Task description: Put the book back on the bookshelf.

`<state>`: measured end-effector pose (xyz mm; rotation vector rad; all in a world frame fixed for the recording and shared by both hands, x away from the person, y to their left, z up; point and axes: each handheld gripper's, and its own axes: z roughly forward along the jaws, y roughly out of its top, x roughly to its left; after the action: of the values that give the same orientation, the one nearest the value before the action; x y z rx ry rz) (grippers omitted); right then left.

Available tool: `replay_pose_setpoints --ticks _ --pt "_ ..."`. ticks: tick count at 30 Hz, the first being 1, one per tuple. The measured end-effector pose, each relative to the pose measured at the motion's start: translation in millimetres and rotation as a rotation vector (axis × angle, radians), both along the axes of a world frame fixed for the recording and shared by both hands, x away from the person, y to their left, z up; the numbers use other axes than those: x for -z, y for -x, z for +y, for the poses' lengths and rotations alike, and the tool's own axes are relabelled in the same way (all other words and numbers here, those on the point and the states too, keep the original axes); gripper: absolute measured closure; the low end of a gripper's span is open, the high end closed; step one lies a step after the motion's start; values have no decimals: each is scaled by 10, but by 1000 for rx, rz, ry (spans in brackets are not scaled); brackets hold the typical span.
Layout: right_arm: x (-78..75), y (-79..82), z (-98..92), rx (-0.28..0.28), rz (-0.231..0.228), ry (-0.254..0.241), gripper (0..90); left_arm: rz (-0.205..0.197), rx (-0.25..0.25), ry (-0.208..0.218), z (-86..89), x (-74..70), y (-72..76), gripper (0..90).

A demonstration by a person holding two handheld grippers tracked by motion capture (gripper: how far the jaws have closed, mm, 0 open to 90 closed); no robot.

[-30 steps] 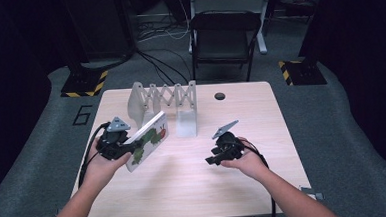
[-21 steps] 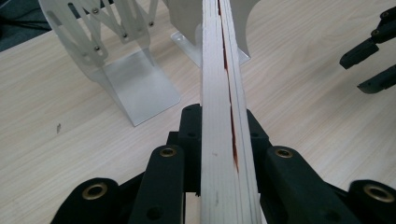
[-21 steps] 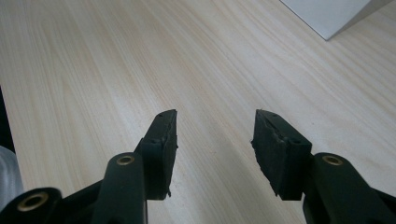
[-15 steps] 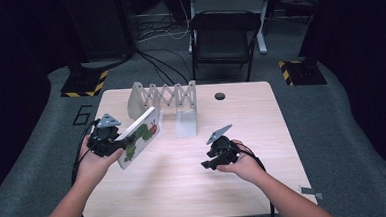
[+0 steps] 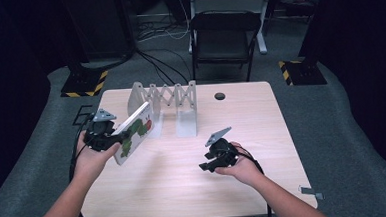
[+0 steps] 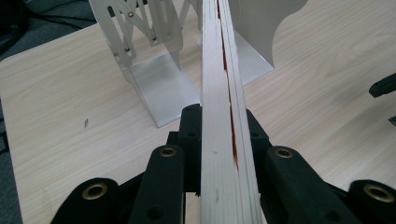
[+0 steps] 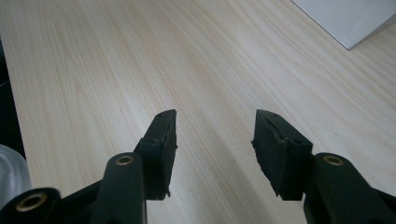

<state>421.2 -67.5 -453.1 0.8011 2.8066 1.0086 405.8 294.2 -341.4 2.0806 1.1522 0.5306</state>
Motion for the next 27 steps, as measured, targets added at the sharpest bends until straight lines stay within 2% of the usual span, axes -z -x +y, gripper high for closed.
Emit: replay_pose_setpoints --ticks 3,4,10,14,15,16,20,27 --pt "22 12 13 22 -5 -16 496 -1 -11 1 7 -12 -31 759" --pt "15 10 4 7 -3 5 496 -4 -19 -3 5 -13 -44 759" --pt "28 29 26 5 -13 7 495 -1 -56 5 -4 -10 -102 759" --pt "33 28 37 6 -31 11 495 -13 -78 8 -18 -5 -139 759" --pt "34 29 38 6 -32 11 495 -2 -76 1 -17 -14 -148 759" --pt "35 30 41 5 -36 11 495 -14 -84 5 -23 -4 -160 759" --pt "41 33 53 4 -49 13 495 -14 -98 7 -26 -5 -201 758" --pt "74 49 81 13 -38 4 495 -19 -129 2 -56 -15 -271 758"
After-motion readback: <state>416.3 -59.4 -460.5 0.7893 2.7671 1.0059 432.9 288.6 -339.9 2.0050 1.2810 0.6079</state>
